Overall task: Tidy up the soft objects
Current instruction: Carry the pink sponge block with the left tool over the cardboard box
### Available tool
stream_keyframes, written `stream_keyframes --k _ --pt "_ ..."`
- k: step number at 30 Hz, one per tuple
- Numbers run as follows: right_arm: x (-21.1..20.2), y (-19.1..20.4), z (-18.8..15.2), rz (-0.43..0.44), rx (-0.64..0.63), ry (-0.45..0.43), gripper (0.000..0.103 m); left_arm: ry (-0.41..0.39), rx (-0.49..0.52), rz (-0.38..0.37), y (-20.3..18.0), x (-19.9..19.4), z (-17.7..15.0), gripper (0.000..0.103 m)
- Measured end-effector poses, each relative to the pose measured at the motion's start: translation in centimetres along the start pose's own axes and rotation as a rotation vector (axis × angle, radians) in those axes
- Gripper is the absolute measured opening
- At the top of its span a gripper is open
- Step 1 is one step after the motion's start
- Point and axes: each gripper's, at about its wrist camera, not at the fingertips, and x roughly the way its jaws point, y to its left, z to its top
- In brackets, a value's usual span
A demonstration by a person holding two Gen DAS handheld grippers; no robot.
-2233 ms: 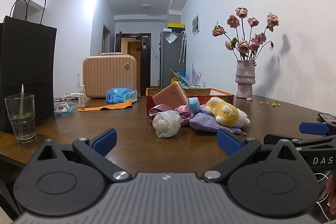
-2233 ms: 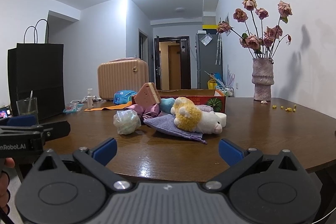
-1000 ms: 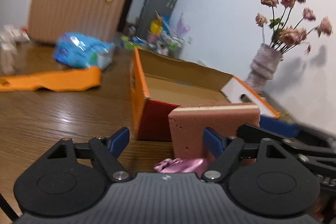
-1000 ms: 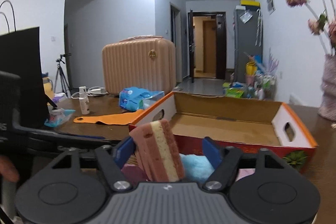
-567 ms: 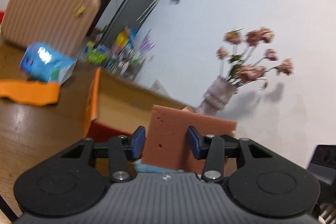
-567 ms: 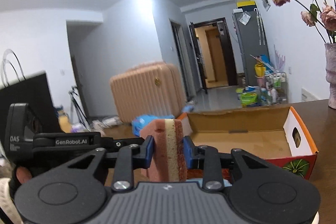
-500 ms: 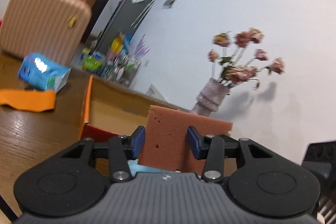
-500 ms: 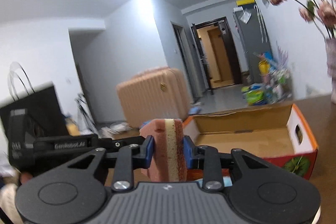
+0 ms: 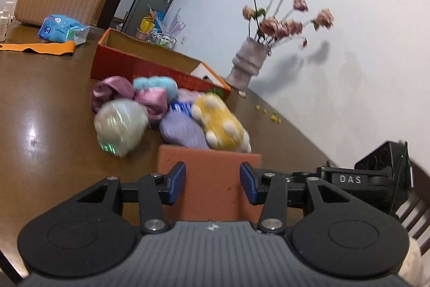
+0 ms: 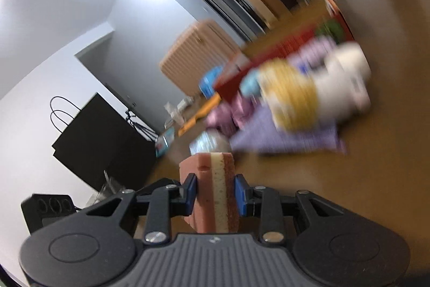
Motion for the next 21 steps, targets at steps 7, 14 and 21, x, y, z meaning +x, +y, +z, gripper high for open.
stream_keyframes --k 7,14,21 --pt "0.3 0.5 -0.6 -0.210 -0.091 -0.079 0.037 -0.011 0.042 0.095 -0.3 -0.1 -1.4 0.055" --pt "0.2 1.9 -0.4 -0.236 -0.162 -0.103 0.044 0.024 -0.014 0.097 1.8 0.2 -0.8 0.064" --pt "1.6 1.8 -0.3 -0.223 -0.155 -0.064 0.039 0.080 -0.090 0.051 3.1 1.4 -1.0 0.042"
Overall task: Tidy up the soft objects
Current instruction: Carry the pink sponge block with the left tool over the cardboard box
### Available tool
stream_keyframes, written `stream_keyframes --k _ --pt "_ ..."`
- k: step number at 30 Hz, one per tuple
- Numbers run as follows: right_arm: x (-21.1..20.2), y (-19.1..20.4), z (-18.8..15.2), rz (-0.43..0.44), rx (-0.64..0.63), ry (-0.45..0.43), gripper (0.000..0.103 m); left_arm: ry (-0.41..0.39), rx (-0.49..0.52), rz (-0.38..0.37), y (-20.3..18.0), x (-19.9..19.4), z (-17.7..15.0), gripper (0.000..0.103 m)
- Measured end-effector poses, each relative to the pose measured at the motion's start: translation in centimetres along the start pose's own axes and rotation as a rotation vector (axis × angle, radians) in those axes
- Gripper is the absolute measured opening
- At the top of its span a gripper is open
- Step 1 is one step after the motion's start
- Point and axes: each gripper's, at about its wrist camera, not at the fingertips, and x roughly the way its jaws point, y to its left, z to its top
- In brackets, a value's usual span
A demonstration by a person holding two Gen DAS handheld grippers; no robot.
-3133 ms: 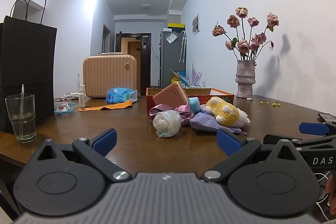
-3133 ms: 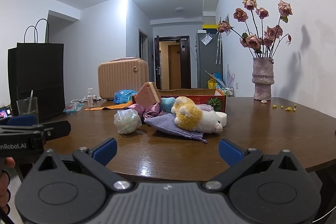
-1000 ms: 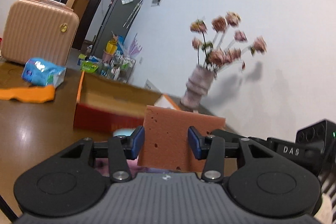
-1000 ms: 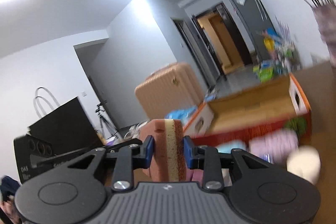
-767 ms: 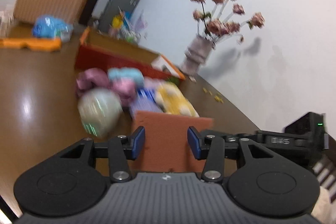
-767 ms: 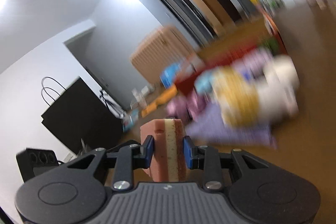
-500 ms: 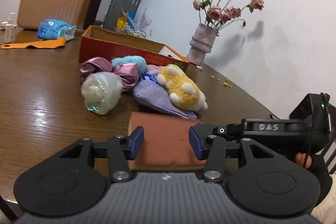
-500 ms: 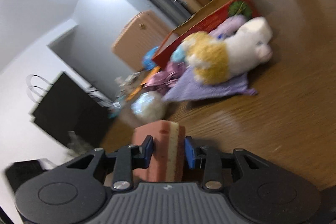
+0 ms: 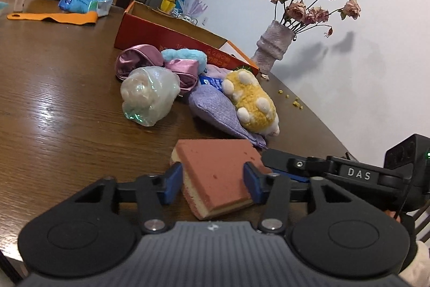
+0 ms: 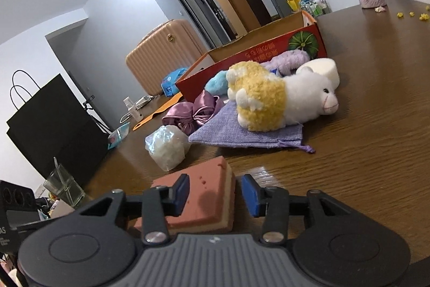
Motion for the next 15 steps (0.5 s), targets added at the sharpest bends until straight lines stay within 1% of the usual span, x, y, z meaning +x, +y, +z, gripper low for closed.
stream_keyframes --k 1,3,5,7,9,11,13,15 --pt "0.3 0.0 0.1 0.004 0.007 0.009 0.036 0.007 -0.010 -0.010 0.2 0.2 0.1 0.036" --pt "0.9 -0.2 0.2 -0.005 0.019 0.030 0.026 0.016 -0.029 -0.007 0.4 0.5 0.4 0.034" --pt "1.2 -0.4 0.3 -0.001 0.018 0.034 0.024 0.009 -0.040 -0.007 0.5 0.5 0.7 0.031" --pt "1.0 -0.4 0.5 0.001 0.016 0.030 0.023 -0.001 -0.052 -0.020 0.6 0.5 1.1 0.031" --pt "0.9 -0.1 1.0 0.001 0.007 0.020 0.023 -0.010 -0.051 -0.018 0.3 0.7 2.0 0.031" --pt "0.4 0.5 2.1 0.005 -0.003 -0.012 0.022 -0.032 -0.027 -0.021 -0.3 0.7 3.3 0.031" --pt "-0.1 1.3 3.9 0.014 -0.038 -0.065 0.022 -0.077 0.004 -0.040 -0.8 0.8 5.3 0.031" --pt "0.1 1.7 6.1 0.020 -0.060 -0.106 0.021 -0.104 -0.005 -0.061 -0.6 1.5 7.4 0.031"
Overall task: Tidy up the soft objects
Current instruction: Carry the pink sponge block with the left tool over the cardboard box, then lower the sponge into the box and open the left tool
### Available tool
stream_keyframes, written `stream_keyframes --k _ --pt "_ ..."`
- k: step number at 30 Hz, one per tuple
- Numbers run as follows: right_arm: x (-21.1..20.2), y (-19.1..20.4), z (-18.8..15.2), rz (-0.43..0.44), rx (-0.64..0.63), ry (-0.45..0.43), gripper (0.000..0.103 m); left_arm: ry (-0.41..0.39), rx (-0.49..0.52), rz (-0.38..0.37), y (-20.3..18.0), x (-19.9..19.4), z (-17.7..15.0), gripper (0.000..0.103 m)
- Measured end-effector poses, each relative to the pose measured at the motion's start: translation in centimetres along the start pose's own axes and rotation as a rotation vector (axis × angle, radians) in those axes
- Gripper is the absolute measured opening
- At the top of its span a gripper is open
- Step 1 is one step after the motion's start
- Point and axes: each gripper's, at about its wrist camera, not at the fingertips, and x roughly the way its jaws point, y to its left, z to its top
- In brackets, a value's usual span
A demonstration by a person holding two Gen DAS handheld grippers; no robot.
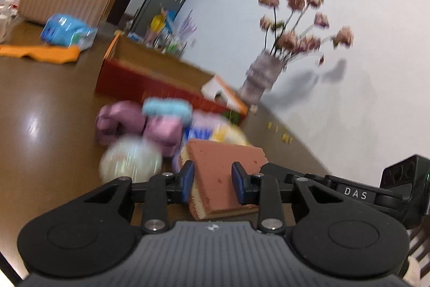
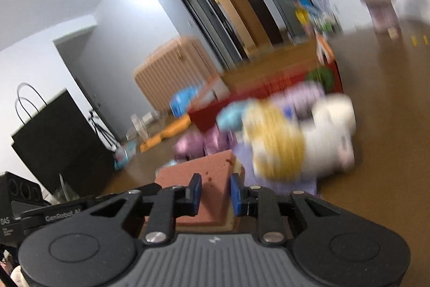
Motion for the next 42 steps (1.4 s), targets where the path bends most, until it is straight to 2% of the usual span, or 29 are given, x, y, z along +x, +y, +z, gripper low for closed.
stream_keyframes --k 8,12,16,19,24,27,28,29,31,33,37,42 --pt "6.7 -0.2 11.4 0.019 -0.027 -0.078 0.019 -0.087 0.040 -0.005 0.5 5.5 11.9 0.028" --pt "12.5 -0.6 17.6 0.003 -0.032 -0.055 0.019 -0.083 0.040 0.015 2.4 10.0 18.7 0.028" --pt "20.4 -2.5 22.1 -0.020 0.034 0.029 0.019 -0.047 -0.043 0.083 6.7 16.1 23.3 0.025" --pt "26.3 -4.2 23.6 -0.052 0.076 0.097 0.019 -0.005 -0.087 0.169 9.9 20.6 24.5 0.025" --pt "35.2 -7.4 23.2 -0.119 0.175 0.231 0.019 0.112 -0.063 0.327 13.9 26.8 24.7 0.025" --pt "38.8 -8.3 22.1 -0.151 0.182 0.289 0.019 0.134 -0.027 0.384 15.4 29.3 25.0 0.031" --pt "39.6 -8.3 21.7 -0.171 0.174 0.300 0.019 0.133 -0.014 0.382 15.4 29.5 25.2 0.039" --pt "40.3 -8.2 21.1 -0.186 0.167 0.308 0.021 0.137 -0.015 0.374 15.4 29.3 24.9 0.047" --pt "41.1 -8.4 20.6 -0.201 0.188 0.318 0.025 0.148 0.012 0.370 15.0 29.6 24.9 0.054" --pt "41.3 -8.4 20.6 -0.193 0.199 0.313 0.025 0.139 0.048 0.392 14.4 29.7 24.5 0.053" --pt "40.7 -7.2 20.7 -0.241 0.106 0.314 0.032 0.123 0.013 0.368 14.8 28.8 24.2 0.054" --pt "37.2 -5.8 21.9 -0.273 0.064 0.271 0.032 0.119 0.056 0.388 13.6 27.6 24.0 0.055"
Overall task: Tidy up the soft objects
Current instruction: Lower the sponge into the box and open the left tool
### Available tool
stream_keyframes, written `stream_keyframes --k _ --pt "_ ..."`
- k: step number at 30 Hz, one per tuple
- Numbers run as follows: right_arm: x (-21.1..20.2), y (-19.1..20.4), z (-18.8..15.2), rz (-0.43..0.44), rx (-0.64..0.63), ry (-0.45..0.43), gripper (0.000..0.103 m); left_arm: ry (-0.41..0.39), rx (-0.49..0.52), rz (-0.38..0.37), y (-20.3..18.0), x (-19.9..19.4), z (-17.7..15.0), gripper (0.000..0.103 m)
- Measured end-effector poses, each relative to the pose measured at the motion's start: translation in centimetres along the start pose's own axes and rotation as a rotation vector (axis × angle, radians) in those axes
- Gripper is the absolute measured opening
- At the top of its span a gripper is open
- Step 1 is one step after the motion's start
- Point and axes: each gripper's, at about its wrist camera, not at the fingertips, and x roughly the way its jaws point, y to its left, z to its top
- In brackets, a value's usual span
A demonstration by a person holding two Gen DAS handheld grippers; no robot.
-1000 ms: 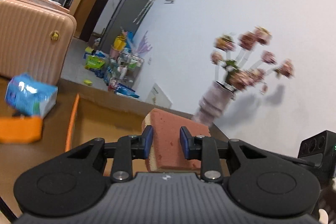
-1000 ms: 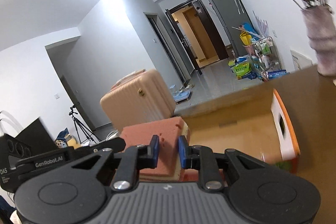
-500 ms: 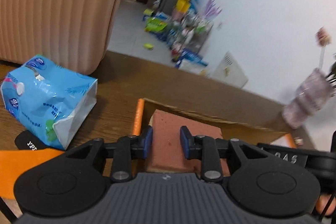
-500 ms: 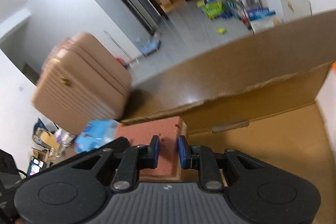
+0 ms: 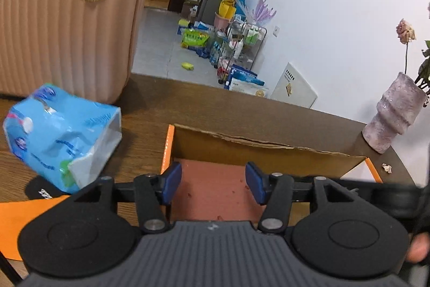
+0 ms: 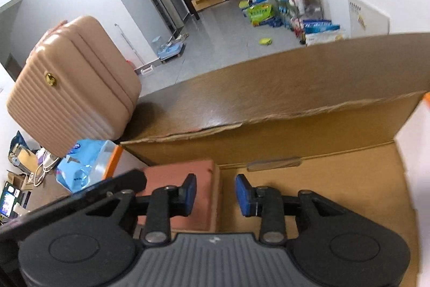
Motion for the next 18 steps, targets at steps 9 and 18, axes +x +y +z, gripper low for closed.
stream_keyframes --k 9,18 --pt "-14.5 -0.8 -0.8 0.024 -0.097 -0.171 0.049 -0.168 0.088 -0.034 -2.7 -13.3 -0.2 0.061" --pt "-31.0 -0.3 -13.9 0.108 -0.312 -0.347 0.061 -0.335 0.243 -0.039 -6.1 -26.5 -13.5 0.074"
